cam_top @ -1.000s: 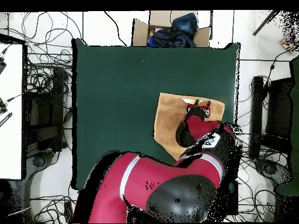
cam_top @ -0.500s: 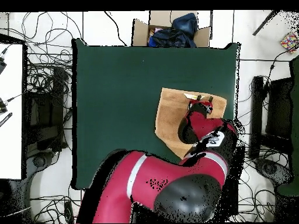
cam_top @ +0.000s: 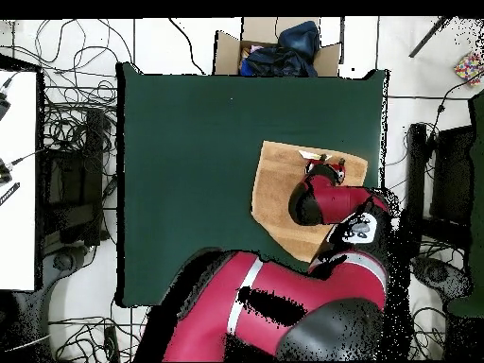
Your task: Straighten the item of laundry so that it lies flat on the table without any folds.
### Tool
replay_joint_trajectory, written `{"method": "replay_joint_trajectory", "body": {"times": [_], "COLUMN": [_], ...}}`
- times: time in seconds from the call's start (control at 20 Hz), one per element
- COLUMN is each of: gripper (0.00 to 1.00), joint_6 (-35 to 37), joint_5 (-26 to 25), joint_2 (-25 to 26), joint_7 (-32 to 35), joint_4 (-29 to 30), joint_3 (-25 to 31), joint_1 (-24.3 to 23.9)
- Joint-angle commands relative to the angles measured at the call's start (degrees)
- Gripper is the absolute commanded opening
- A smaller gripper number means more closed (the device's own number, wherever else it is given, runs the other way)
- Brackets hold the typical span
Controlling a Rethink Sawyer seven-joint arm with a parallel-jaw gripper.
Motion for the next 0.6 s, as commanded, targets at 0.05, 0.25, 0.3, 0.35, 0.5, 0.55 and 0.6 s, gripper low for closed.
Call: {"method": "replay_joint_trajectory", "body": {"times": [0.05,0.25,0.3,0.35,0.5,0.55,0.6], "gripper": [1.00,1.00,1.00,1.00,1.00,1.00,1.00], "joint_6": [11.7,14.8,14.8,14.9,15.1,14.9,15.0], "joint_5": [0.9,1.9,2.3,2.9,4.7,5.3,6.0], "joint_2": [-0.9,-4.4,-4.9,-5.3,-6.1,-6.3,-6.6], "joint_7": [3.2,3.9,4.8,5.7,8.4,9.3,10.0], "joint_4": [7.9,11.2,11.9,12.5,14.1,14.5,15.0], "joint_3": [10.7,12.4,12.0,11.9,10.9,10.4,10.2], "joint_1": [1.1,0.9,1.6,2.2,4.4,5.2,5.8]}}
